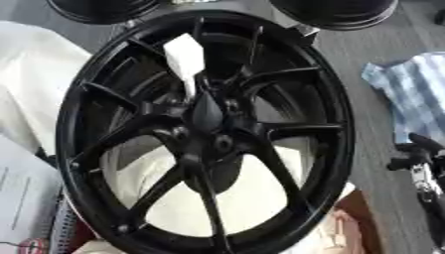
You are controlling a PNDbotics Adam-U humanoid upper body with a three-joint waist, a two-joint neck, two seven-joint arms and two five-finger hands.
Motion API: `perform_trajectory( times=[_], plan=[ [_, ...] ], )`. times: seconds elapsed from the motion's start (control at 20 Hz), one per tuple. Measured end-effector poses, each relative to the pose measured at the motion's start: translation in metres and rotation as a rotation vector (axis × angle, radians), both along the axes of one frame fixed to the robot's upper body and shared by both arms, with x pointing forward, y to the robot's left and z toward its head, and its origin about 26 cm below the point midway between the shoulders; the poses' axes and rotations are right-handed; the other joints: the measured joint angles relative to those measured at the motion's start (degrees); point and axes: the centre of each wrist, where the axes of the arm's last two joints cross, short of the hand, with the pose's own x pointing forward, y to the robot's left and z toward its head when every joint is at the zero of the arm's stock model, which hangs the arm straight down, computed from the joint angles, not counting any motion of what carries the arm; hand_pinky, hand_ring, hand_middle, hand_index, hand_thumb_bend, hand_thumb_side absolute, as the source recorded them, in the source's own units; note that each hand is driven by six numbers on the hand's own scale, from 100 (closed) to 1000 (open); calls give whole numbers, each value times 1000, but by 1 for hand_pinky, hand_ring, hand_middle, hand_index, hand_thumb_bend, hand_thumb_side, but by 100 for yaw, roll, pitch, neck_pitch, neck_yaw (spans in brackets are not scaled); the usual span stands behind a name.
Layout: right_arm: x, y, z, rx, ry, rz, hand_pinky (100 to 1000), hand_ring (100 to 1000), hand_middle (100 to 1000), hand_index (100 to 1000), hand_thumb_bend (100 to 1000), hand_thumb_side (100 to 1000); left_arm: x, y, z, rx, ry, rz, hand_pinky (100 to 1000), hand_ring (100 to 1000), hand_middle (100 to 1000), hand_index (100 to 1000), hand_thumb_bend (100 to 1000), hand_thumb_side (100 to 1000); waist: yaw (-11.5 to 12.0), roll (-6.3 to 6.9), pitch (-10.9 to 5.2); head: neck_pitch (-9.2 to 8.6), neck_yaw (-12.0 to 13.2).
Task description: Pull the pin out of the wheel hub.
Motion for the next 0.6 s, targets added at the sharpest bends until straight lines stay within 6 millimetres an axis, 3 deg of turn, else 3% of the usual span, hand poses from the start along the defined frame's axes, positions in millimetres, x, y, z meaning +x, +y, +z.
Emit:
perform_trajectory(
  times=[0.15, 0.2, 0.25, 0.45, 0.6],
  plan=[
    [1, 1, 1, -15, 7, 17, 732, 532, 662, 814, 100, 605, 0, -6, 3, 98, -2, -18, 768, 721, 676, 793, 100, 293, -124, 70, 0, 27, 29],
    [1, 2, 1, -21, 9, 24, 732, 532, 662, 814, 100, 605, 1, -9, 2, 136, -4, -27, 768, 722, 676, 793, 100, 300, -141, 77, 0, 27, 44],
    [1, 2, 1, -26, 10, 28, 733, 532, 662, 814, 100, 603, 2, -12, 2, 171, -2, -34, 770, 728, 681, 795, 100, 368, -152, 68, 0, 27, 52],
    [1, 3, 1, -35, 8, 43, 733, 532, 663, 814, 100, 599, 4, -27, 1, 292, 2, -29, 773, 734, 686, 798, 100, 432, -216, 65, 1, 27, 101],
    [1, 4, 1, -39, 6, 52, 733, 532, 663, 814, 100, 600, 6, -40, 4, 357, -10, -14, 774, 736, 690, 801, 100, 412, -256, 61, 1, 27, 150]
  ],
)
